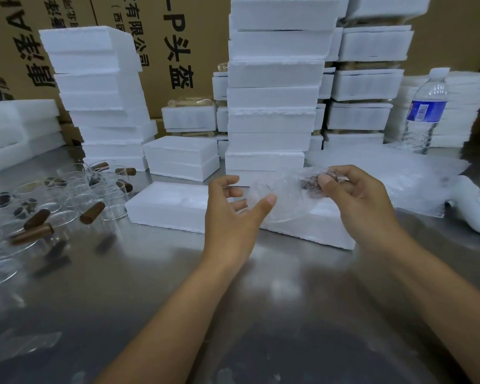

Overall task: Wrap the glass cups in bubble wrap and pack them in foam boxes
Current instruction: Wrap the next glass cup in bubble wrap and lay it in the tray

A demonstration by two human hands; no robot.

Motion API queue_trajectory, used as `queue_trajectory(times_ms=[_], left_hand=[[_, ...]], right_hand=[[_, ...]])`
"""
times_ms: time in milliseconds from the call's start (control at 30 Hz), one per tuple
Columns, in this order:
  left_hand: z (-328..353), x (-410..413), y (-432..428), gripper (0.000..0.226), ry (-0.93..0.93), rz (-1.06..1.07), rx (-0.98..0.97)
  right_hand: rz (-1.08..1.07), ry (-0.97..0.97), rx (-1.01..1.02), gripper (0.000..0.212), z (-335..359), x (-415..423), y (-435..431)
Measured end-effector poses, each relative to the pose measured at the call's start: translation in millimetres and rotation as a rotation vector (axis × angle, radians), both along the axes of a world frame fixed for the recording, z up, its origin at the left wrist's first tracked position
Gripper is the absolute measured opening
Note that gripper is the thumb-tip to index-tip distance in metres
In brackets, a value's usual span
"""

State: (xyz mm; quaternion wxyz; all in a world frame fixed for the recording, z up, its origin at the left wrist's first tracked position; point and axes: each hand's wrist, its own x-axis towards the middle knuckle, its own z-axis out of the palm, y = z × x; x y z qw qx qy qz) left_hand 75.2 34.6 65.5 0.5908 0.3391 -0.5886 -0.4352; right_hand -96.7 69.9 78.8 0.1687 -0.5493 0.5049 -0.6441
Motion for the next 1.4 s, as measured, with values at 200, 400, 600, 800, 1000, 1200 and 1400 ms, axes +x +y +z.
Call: queue_trajectory(times_ms=[200, 400, 600, 800, 1000, 1200, 1400], left_hand=[[-1, -4, -1, 0.043, -0.017, -0.061, 0.025], [-17, 1, -6, 0.071, -0.778, -0.182, -0.194], [-21, 2, -9, 0.050, -0.942, -0.045, -0.400], [-8, 9, -7, 0.013, -0.830, 0.026, -0.430], [-4, 19, -10, 0.017, -0.622, 0.124, -0.240], [-5, 22, -12, 0.020, -0.651, 0.082, -0.195], [-5, 22, -12, 0.028, -0.632, 0.016, -0.123]], right_hand=[[-0.199, -0.153, -0.018, 0.010, -3, -5, -7], [-0.255, -0.161, -0.012, 0.013, -1, -10, -7], [-0.131, -0.081, 0.075, 0.012, 2, -8, -3], [-0.042, -0.024, 0.212, 0.009, 9, -11, 5], [-0.050, 0.212, 0.306, 0.011, 2, -18, 4], [-0.134, 0.291, 0.328, 0.017, -7, -21, 0], [-0.068, 0.178, 0.241, 0.033, -10, -16, 2]])
